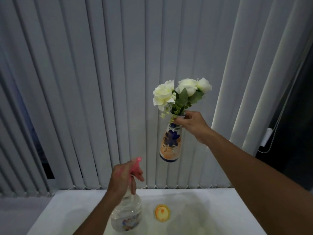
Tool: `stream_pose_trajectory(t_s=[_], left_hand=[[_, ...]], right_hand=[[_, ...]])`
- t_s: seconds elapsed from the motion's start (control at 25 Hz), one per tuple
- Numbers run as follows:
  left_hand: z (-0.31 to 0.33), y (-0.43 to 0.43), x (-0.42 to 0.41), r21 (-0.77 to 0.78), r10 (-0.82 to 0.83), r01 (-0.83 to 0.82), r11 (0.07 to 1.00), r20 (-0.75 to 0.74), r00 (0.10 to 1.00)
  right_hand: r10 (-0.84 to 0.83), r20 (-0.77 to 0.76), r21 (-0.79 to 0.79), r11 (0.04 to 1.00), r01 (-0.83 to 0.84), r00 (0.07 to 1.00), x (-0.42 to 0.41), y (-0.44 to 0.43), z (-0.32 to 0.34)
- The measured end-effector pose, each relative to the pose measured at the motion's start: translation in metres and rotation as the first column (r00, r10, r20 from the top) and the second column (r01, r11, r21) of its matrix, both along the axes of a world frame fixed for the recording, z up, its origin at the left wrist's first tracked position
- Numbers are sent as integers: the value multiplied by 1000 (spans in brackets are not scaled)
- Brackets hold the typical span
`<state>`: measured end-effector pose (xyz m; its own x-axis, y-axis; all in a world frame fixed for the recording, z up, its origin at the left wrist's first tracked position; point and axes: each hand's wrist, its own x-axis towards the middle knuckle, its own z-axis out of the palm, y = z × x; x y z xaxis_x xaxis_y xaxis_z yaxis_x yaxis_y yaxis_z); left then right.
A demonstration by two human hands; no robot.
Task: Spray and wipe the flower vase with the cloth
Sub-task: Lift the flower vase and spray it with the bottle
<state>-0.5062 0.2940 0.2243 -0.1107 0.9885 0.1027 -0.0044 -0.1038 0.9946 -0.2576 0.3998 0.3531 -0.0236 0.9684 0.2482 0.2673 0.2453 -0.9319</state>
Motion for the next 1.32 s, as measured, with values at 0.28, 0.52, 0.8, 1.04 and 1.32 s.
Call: stream_pose_trajectory(t_s=[0.28, 0.52, 0.8, 1.04, 1.32], left_hand=[[28, 28, -35, 72, -167, 165, 984, 21, 986], [35, 31, -36, 127, -235, 231, 965, 22, 972], [23, 26, -18, 135, -92, 88, 987, 26, 995], [10, 2, 39, 228, 204, -183, 956, -69, 977], [-15, -8, 82, 258, 343, -287, 923, -209, 916]], right_hand=[[364, 50, -74, 930, -360, 930, 14, 0, 24], [379, 93, -103, 923, -370, 921, 9, 2, 23], [73, 193, -39, 997, -67, 979, -16, -1, 21], [-324, 211, -1, 943, 332, 922, -54, 0, 4], [-429, 183, -16, 898, 439, 884, -85, -3, -5]])
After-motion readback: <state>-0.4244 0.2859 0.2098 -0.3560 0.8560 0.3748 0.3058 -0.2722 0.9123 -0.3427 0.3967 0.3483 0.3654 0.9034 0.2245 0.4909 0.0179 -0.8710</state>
